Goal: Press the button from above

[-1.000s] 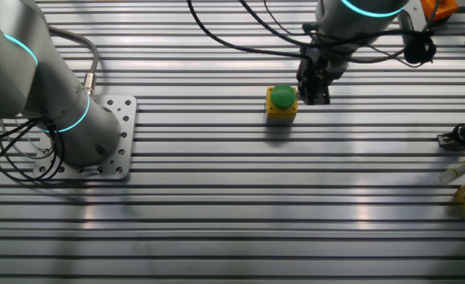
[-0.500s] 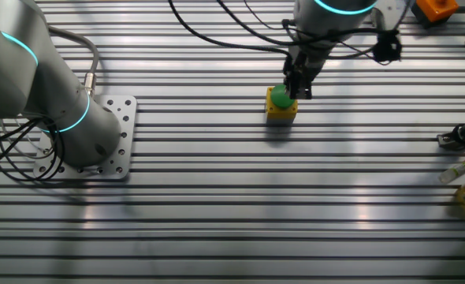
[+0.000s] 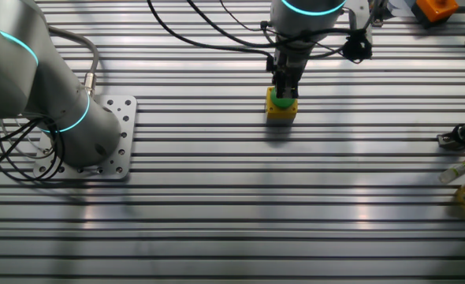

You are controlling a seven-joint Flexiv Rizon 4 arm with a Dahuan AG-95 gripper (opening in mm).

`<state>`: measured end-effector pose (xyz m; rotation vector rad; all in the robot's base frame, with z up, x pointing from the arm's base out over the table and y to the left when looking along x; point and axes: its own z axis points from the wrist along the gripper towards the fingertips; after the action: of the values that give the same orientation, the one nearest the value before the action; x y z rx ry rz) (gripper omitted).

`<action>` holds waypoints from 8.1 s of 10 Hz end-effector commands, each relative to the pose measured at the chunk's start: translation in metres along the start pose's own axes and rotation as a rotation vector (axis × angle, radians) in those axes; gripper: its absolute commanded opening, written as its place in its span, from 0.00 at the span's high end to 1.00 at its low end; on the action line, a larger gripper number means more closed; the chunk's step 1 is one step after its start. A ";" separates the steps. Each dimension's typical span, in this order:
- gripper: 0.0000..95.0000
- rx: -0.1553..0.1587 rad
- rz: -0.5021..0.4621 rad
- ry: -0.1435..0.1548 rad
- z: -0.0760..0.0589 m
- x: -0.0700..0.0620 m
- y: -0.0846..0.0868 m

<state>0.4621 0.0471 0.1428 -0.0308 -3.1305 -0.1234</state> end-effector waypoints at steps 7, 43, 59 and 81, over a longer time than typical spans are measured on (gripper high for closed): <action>1.00 0.005 -0.011 -0.009 0.005 0.010 -0.002; 1.00 -0.022 0.002 0.052 -0.005 -0.012 0.010; 1.00 -0.056 0.035 0.047 0.012 -0.014 0.011; 1.00 -0.010 0.103 -0.015 0.040 -0.003 0.025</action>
<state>0.4653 0.0746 0.1042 -0.1998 -3.1356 -0.1364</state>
